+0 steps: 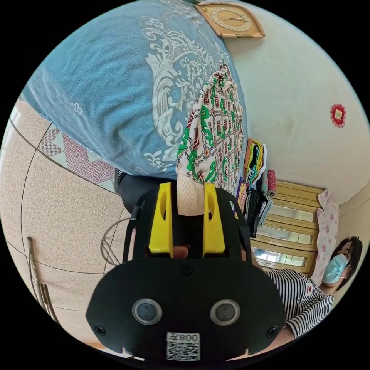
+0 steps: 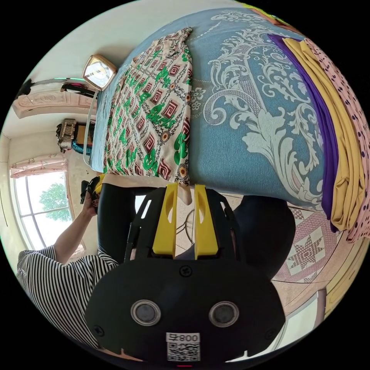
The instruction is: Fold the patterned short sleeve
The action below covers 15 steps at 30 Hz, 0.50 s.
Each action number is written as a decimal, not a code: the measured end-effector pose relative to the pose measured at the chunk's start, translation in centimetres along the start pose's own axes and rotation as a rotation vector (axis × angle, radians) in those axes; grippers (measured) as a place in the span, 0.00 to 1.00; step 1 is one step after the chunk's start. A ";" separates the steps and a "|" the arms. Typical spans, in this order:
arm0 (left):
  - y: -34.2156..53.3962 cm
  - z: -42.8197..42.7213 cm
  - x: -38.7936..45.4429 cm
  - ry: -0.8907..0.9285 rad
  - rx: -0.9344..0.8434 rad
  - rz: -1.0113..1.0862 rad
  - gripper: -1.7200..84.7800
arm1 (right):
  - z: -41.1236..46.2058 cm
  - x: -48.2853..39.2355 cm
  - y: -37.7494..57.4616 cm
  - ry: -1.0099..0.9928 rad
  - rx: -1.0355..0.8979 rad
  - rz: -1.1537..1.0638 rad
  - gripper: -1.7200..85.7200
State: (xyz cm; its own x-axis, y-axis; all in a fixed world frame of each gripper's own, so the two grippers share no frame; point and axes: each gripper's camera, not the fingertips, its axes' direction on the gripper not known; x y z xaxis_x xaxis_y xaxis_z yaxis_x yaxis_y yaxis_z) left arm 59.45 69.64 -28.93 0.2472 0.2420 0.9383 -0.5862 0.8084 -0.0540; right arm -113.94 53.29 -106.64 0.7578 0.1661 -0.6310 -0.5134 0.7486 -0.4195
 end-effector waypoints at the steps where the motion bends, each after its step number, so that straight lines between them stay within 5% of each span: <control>1: 0.1 0.1 -0.2 0.004 -0.001 -0.001 0.15 | 1.0 0.1 0.0 0.010 -0.012 0.003 0.10; 15: 4.9 -0.3 -4.3 0.028 0.031 -0.005 0.12 | 9.9 2.7 3.1 -0.030 -0.049 0.022 0.09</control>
State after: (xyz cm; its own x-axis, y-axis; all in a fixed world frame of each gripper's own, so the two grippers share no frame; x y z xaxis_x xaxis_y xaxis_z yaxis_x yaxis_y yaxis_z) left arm 55.77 72.72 -33.35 0.2710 0.2532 0.9287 -0.6082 0.7928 -0.0387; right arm -109.48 62.35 -103.21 0.7573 0.2020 -0.6211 -0.5488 0.7124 -0.4374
